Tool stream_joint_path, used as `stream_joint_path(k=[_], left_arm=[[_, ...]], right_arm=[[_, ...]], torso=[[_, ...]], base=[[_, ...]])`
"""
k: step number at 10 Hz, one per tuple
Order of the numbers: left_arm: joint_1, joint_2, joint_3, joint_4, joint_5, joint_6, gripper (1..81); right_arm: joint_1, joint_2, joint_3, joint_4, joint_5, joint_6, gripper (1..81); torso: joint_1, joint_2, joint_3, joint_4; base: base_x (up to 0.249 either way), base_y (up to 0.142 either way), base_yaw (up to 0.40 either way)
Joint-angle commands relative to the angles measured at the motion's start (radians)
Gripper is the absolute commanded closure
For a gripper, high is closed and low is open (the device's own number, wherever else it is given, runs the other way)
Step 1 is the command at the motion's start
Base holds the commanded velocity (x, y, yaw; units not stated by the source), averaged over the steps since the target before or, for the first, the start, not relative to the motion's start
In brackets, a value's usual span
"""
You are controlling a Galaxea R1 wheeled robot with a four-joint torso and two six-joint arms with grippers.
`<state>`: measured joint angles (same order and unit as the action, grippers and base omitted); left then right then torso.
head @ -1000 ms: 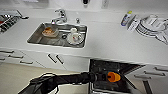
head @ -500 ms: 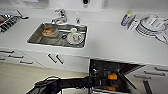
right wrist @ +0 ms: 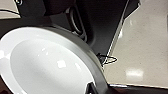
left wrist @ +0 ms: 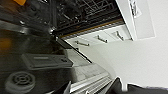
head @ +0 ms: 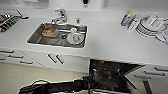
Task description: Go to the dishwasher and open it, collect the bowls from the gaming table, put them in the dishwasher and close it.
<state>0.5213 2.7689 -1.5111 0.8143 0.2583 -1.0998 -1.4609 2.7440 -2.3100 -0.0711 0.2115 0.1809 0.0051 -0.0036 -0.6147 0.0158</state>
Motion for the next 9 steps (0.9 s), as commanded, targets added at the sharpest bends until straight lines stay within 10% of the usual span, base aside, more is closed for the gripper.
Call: stream_joint_path(k=[1,7,9], left_arm=[[0.214,-0.286,0.267,0.242,0.010,0.006,1.0],[0.602,-0.385,0.161,0.516,-0.005,0.005,1.0],[0.668,-0.376,0.080,0.516,-0.010,0.003,1.0]], right_arm=[[0.003,-0.304,0.317,-0.009,0.043,0.012,81.1],[0.110,-0.638,0.644,-0.010,0.080,0.091,81.1],[0.180,-0.728,0.764,-0.010,0.078,0.118,81.1]], torso=[[0.000,0.000,0.000,0.000],[0.000,0.000,0.000,0.000],[0.000,0.000,0.000,0.000]], base=[[0.000,0.000,0.000],[0.000,0.000,0.000],[0.000,0.000,0.000]])
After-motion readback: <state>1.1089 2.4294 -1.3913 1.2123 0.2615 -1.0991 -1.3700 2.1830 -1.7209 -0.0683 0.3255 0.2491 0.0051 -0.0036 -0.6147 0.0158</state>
